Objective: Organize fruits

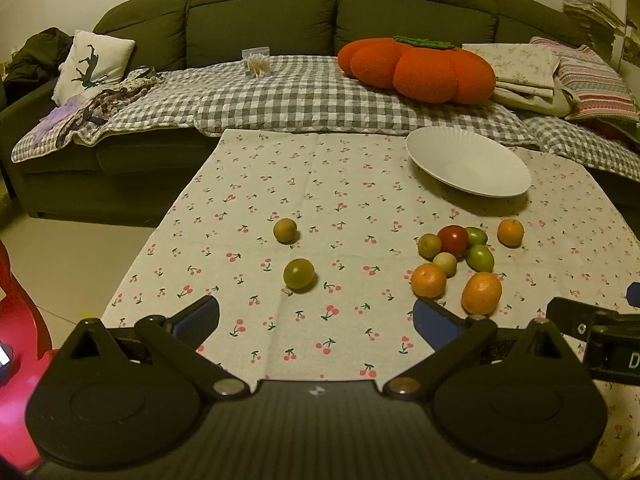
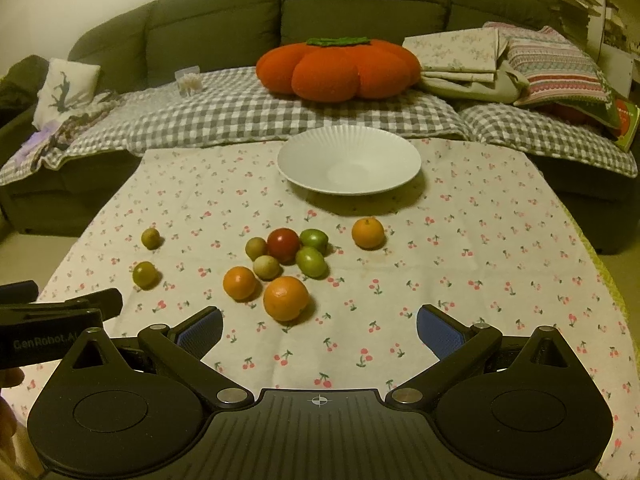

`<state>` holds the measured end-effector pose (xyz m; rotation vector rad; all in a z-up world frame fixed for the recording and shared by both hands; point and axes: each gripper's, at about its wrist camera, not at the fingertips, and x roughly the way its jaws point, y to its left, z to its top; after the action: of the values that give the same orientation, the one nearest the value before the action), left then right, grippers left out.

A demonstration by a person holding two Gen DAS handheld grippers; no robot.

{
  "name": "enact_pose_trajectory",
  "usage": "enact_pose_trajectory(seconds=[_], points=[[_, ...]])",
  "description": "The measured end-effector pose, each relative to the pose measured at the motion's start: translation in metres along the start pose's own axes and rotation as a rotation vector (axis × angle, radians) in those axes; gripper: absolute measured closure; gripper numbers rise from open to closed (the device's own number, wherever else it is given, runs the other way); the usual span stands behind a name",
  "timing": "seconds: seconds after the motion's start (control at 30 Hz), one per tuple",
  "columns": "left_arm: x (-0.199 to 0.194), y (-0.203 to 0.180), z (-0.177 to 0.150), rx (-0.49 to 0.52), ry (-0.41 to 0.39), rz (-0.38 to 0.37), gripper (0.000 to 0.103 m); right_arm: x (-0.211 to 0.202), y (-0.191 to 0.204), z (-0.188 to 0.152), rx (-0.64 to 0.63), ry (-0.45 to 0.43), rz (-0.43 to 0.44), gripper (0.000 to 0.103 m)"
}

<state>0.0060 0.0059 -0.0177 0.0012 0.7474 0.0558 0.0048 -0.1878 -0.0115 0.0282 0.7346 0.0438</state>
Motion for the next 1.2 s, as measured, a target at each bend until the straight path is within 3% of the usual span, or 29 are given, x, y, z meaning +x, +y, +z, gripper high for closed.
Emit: enact_pose_trajectory(seconds=[0.87,1.03,1.2], points=[[0.008,0.004,0.002,-0.005,-0.002,0.015,0.001,0.009,-0.002,0.001,-0.003,0.007,-0.087,0.000],[0.014,0.008,0.002,-0.010,0.010,0.012,0.001,0.012,-0.003,0.002,0.001,0.012,-0.075,0.000],[0.024,0.027,0.006,-0.036,0.012,0.040,0.001,0.022,-0.011,0.004,0.045,0.029,0.008,0.000]])
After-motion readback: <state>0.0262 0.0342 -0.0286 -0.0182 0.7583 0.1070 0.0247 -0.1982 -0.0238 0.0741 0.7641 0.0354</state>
